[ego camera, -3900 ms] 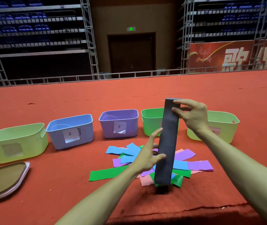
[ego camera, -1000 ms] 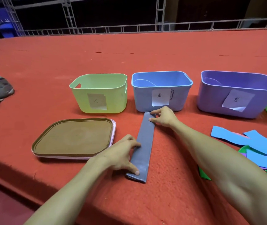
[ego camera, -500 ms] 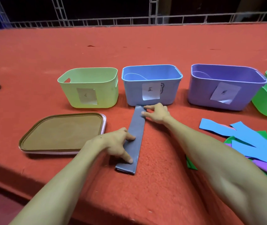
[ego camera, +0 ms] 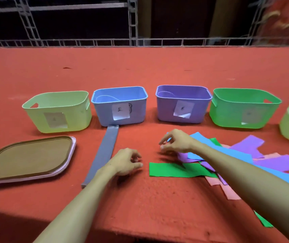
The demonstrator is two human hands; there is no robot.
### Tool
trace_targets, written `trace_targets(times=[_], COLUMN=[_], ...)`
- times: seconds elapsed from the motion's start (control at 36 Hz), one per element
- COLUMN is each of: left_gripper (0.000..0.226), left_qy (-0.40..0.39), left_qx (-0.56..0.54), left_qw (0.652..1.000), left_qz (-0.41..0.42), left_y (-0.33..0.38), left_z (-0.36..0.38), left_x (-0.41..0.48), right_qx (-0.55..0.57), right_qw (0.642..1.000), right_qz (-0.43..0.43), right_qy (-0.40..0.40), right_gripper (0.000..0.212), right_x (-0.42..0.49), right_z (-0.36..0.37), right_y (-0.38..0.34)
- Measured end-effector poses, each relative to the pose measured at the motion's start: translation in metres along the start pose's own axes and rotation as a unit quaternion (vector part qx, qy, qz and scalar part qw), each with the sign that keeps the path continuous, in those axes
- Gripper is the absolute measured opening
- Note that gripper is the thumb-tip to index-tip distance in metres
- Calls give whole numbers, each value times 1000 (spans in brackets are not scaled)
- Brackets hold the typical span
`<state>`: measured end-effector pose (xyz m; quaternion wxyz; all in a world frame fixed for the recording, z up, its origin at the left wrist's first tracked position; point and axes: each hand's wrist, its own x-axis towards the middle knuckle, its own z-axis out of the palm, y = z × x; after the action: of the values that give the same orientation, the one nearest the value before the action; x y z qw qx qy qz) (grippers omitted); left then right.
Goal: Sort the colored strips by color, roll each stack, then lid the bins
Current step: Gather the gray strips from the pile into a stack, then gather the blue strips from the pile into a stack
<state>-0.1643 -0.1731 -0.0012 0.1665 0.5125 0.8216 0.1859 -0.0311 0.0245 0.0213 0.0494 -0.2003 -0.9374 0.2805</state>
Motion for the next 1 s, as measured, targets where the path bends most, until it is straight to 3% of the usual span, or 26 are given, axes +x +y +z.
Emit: trace_targets(times=[0.19,0.53,0.81,1.0], left_gripper=[31,25,40,31], left_qy=[27,31,137,158], left_qx=[-31,-37,-19,23], left_qw=[999,999,982,974], left_qz=[26,-1,-126,-161], left_y=[68,135,111,95], left_z=[20,59,55,68], left_x=[27,77,121,138], right_qx=[-16,4,52,56], right_qw=[999,995,993,994], right_qz=[32,72,69,66], right_qy=[24,64,79,70], right_gripper=[15,10,8,8], right_x=[-74,-136,-147,-138], right_z=[-43,-79,-85,-80], right_y=[47,109,133,147])
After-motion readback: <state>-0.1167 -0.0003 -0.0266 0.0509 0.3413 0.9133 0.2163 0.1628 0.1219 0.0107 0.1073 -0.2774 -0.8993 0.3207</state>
